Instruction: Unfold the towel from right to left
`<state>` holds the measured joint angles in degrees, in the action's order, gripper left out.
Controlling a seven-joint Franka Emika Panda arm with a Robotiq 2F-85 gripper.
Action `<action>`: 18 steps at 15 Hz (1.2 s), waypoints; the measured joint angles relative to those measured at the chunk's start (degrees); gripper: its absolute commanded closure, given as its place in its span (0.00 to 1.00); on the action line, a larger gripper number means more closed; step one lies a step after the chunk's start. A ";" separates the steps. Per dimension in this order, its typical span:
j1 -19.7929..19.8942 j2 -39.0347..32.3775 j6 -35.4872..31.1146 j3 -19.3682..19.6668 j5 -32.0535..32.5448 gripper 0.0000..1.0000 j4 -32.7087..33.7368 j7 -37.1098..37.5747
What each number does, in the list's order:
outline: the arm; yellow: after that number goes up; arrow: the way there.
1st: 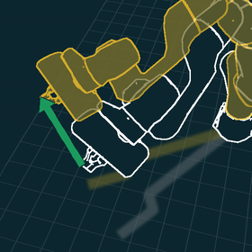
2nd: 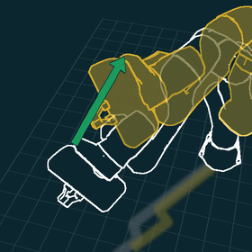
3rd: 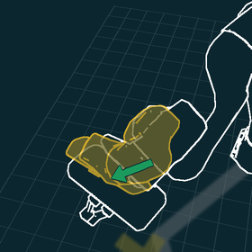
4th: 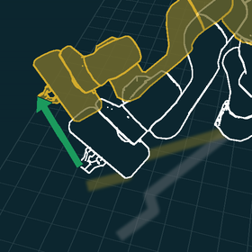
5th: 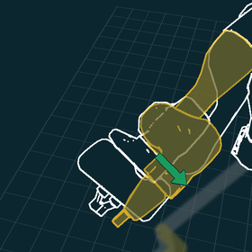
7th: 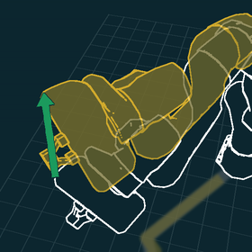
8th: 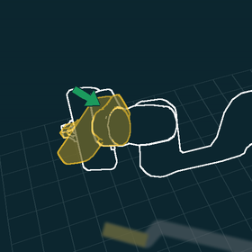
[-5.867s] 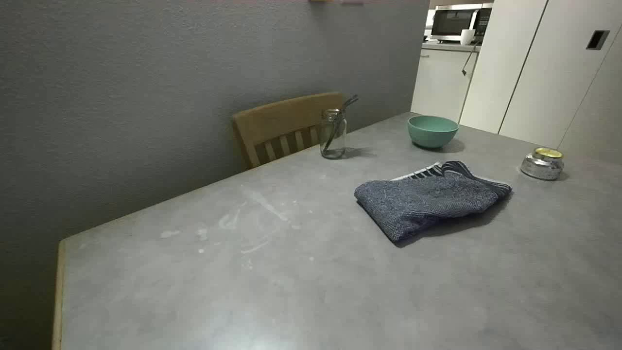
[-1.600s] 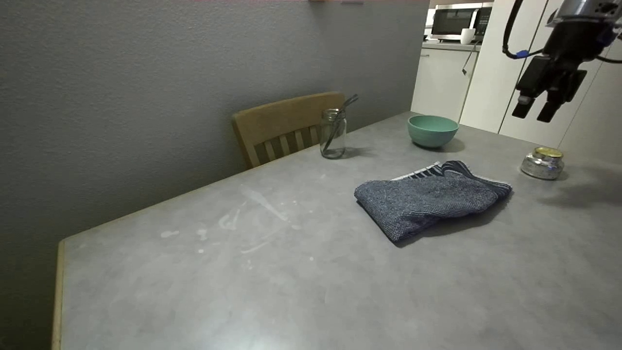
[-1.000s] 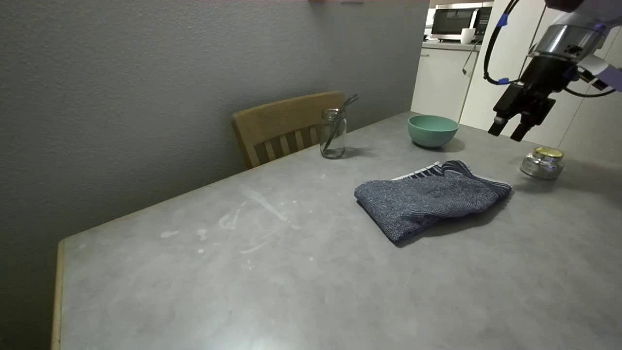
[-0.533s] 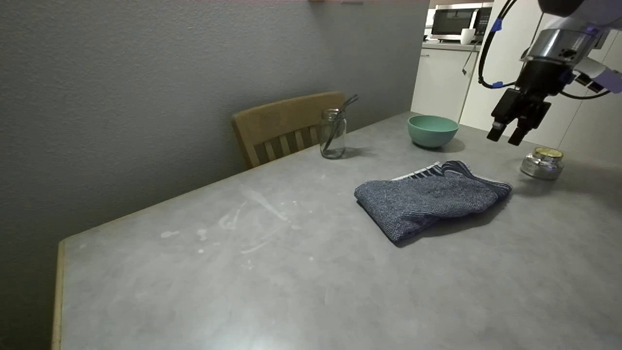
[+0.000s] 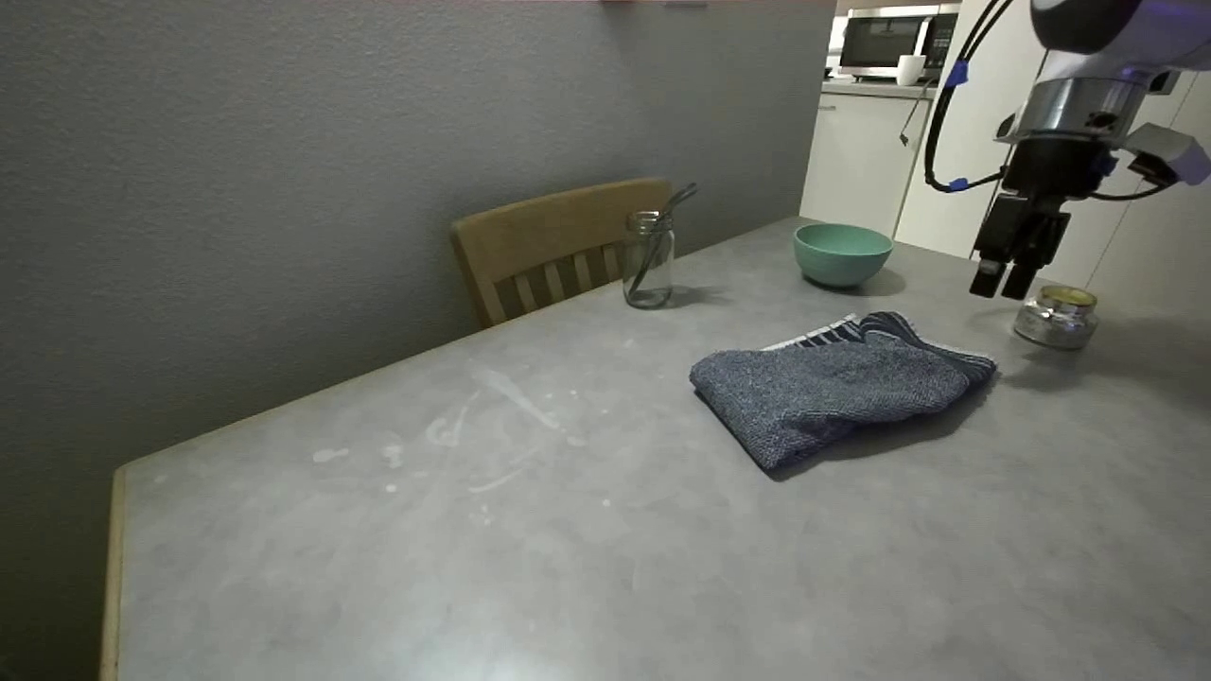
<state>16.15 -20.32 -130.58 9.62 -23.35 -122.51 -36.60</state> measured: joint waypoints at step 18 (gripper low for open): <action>3.39 -12.99 5.18 -3.06 3.97 0.00 12.84 -7.29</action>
<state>19.54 -33.32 -125.40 6.56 -19.38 -109.67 -43.89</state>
